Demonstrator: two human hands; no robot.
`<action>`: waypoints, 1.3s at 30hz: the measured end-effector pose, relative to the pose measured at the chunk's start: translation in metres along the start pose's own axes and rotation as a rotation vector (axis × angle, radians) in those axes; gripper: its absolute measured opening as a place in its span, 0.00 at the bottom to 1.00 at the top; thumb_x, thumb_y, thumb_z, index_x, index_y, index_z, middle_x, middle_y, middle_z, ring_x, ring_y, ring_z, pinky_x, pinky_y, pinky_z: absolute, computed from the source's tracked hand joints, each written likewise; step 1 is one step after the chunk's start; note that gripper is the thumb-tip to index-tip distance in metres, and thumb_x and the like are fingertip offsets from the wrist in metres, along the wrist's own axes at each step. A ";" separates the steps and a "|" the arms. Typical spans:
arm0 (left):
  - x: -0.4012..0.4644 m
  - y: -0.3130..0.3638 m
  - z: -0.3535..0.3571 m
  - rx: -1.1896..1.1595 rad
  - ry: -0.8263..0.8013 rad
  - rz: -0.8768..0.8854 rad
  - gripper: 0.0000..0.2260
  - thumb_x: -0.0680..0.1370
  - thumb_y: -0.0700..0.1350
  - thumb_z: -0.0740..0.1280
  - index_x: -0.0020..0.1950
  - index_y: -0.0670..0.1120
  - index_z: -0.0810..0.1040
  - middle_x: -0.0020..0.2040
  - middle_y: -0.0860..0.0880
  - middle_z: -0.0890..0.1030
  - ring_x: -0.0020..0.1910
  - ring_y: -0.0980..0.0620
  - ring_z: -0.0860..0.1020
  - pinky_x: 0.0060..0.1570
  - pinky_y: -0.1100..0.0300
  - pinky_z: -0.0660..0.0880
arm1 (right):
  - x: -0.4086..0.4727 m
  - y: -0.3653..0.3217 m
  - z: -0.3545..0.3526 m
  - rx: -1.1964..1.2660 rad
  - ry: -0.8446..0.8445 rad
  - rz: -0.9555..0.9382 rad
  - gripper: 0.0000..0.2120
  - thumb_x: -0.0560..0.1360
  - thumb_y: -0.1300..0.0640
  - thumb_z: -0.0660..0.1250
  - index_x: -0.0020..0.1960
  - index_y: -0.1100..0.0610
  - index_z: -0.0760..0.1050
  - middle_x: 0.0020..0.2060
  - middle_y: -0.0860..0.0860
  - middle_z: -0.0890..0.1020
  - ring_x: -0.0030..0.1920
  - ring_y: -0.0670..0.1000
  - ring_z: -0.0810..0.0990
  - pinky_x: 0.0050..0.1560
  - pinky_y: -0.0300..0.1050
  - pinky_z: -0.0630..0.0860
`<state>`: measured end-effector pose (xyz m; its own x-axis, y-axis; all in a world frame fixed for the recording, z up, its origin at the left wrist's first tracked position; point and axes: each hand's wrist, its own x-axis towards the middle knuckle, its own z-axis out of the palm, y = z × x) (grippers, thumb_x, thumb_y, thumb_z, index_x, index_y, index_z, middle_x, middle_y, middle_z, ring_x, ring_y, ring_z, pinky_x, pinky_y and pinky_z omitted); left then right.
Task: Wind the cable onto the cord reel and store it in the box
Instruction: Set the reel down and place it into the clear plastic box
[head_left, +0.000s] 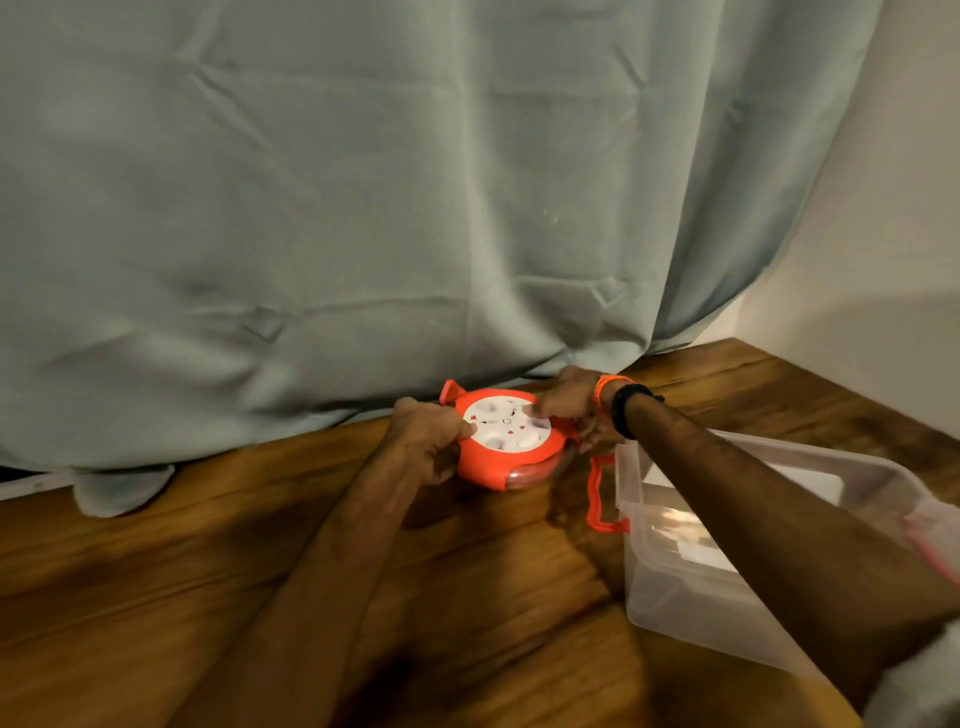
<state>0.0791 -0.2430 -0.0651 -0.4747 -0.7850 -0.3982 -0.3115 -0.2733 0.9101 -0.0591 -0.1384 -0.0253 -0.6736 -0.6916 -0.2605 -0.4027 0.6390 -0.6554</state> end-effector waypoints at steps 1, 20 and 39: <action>-0.006 0.005 -0.001 -0.003 -0.008 0.015 0.11 0.75 0.32 0.71 0.54 0.42 0.75 0.39 0.42 0.75 0.35 0.48 0.74 0.32 0.55 0.69 | -0.006 -0.001 -0.006 0.011 0.015 -0.017 0.14 0.77 0.55 0.69 0.58 0.62 0.74 0.54 0.60 0.80 0.52 0.61 0.82 0.55 0.59 0.81; -0.161 0.044 0.102 -0.221 -0.245 0.242 0.22 0.74 0.30 0.73 0.62 0.47 0.71 0.51 0.43 0.79 0.45 0.45 0.78 0.39 0.50 0.74 | -0.143 0.083 -0.119 0.846 0.320 -0.076 0.20 0.72 0.68 0.72 0.64 0.66 0.76 0.57 0.64 0.83 0.58 0.65 0.82 0.58 0.63 0.79; -0.117 -0.019 0.135 0.086 -0.022 0.340 0.10 0.79 0.41 0.70 0.59 0.38 0.81 0.55 0.40 0.83 0.55 0.41 0.81 0.55 0.46 0.81 | -0.161 0.166 -0.108 0.728 0.224 -0.061 0.20 0.75 0.69 0.69 0.67 0.66 0.74 0.60 0.68 0.80 0.57 0.67 0.80 0.56 0.60 0.79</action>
<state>0.0299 -0.0706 -0.0513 -0.5803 -0.8107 -0.0776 -0.2006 0.0499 0.9784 -0.0847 0.1151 -0.0151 -0.8039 -0.5845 -0.1099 0.0145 0.1654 -0.9861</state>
